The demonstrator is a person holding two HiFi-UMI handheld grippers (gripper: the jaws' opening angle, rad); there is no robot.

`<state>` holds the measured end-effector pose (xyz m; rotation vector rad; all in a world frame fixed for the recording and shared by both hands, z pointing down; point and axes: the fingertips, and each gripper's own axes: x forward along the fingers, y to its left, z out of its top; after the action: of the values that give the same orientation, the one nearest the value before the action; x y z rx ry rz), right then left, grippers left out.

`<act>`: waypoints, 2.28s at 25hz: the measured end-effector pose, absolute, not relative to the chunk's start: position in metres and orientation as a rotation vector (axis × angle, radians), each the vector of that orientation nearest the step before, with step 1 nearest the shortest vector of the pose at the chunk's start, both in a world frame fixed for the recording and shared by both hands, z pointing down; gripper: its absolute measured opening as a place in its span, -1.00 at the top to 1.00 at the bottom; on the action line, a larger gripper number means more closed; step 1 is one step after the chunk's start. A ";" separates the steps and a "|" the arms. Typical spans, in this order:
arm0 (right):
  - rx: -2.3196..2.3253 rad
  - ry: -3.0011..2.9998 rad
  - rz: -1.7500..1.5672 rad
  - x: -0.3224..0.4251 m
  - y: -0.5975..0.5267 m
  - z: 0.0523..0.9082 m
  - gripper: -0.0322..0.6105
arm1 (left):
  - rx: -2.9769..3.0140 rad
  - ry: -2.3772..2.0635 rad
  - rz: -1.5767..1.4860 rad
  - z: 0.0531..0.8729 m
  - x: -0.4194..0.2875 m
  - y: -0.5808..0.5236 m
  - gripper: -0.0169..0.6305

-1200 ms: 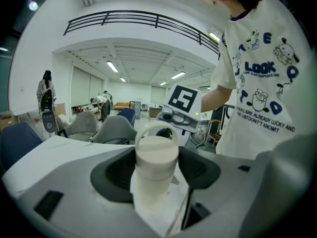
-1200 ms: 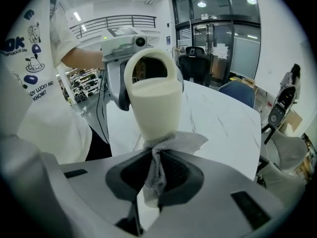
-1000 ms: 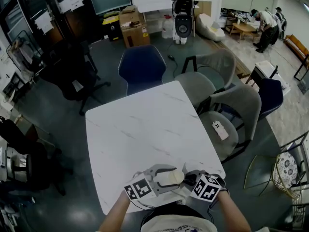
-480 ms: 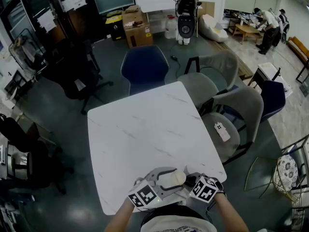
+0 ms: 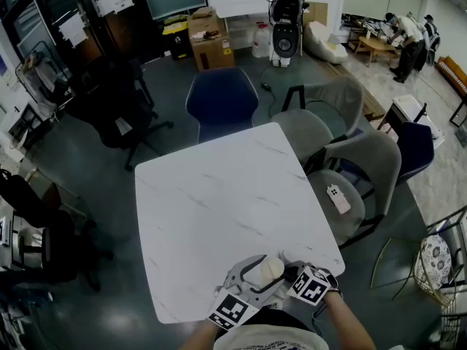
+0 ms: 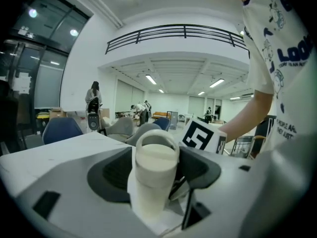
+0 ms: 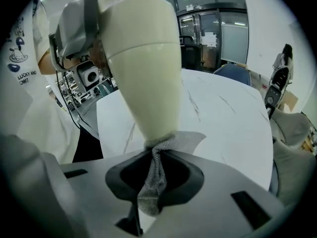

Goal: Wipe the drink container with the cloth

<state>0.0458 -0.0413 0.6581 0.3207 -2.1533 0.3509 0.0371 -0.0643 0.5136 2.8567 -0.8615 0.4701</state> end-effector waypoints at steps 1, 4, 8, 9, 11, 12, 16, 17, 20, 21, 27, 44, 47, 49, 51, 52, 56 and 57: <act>0.320 -2.153 0.351 0.046 -0.041 0.659 0.76 | 2.849 -0.893 0.471 0.514 0.037 -0.064 0.09; 0.322 -2.152 0.352 0.045 -0.041 0.659 0.76 | 2.814 -0.969 0.464 0.515 0.035 -0.065 0.09; 0.325 -2.153 0.350 0.044 -0.040 0.656 0.76 | 2.775 -1.018 0.464 0.515 0.034 -0.063 0.09; 0.324 -2.153 0.347 0.044 -0.040 0.655 0.76 | 2.772 -1.020 0.464 0.515 0.035 -0.064 0.09; 0.319 -2.156 0.338 0.045 -0.041 0.653 0.76 | 2.775 -1.009 0.464 0.516 0.035 -0.065 0.09; 0.317 -2.159 0.334 0.045 -0.041 0.652 0.76 | 2.779 -0.999 0.465 0.516 0.035 -0.066 0.09; 0.310 -2.174 0.322 0.043 -0.041 0.641 0.76 | 2.808 -0.941 0.472 0.515 0.033 -0.065 0.09; 0.309 -2.179 0.316 0.043 -0.041 0.637 0.76 | 2.818 -0.925 0.475 0.515 0.033 -0.065 0.09; 0.305 -2.198 0.297 0.042 -0.041 0.627 0.76 | 2.845 -0.883 0.485 0.515 0.032 -0.063 0.09; 0.303 -2.204 0.292 0.042 -0.041 0.623 0.76 | 2.850 -0.870 0.487 0.515 0.033 -0.062 0.09; 0.267 -2.237 0.246 0.042 -0.040 0.603 0.76 | 2.877 -0.775 0.504 0.517 0.032 -0.063 0.09; 0.244 -2.296 0.157 0.040 -0.036 0.558 0.76 | 2.977 -0.427 0.597 0.517 0.031 -0.058 0.09; 0.248 -2.304 0.140 0.040 -0.039 0.553 0.76 | 2.989 -0.378 0.609 0.518 0.031 -0.058 0.09; 0.254 -2.313 0.137 0.040 -0.041 0.549 0.76 | 2.998 -0.342 0.610 0.518 0.030 -0.057 0.09; 0.255 -2.316 0.138 0.040 -0.042 0.545 0.76 | 3.006 -0.306 0.614 0.517 0.029 -0.057 0.09; 0.251 -2.315 0.135 0.040 -0.042 0.544 0.76 | 3.008 -0.290 0.618 0.517 0.029 -0.057 0.09; 0.219 -2.299 0.106 0.040 -0.041 0.541 0.76 | 3.016 -0.230 0.642 0.519 0.030 -0.056 0.09; 0.210 -2.293 0.099 0.040 -0.041 0.541 0.75 | 3.018 -0.217 0.649 0.519 0.030 -0.056 0.09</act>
<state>0.0401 -0.0413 0.5412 0.2098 -2.2933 0.0991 0.0300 -0.0561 0.5191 3.0180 -0.2169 0.6488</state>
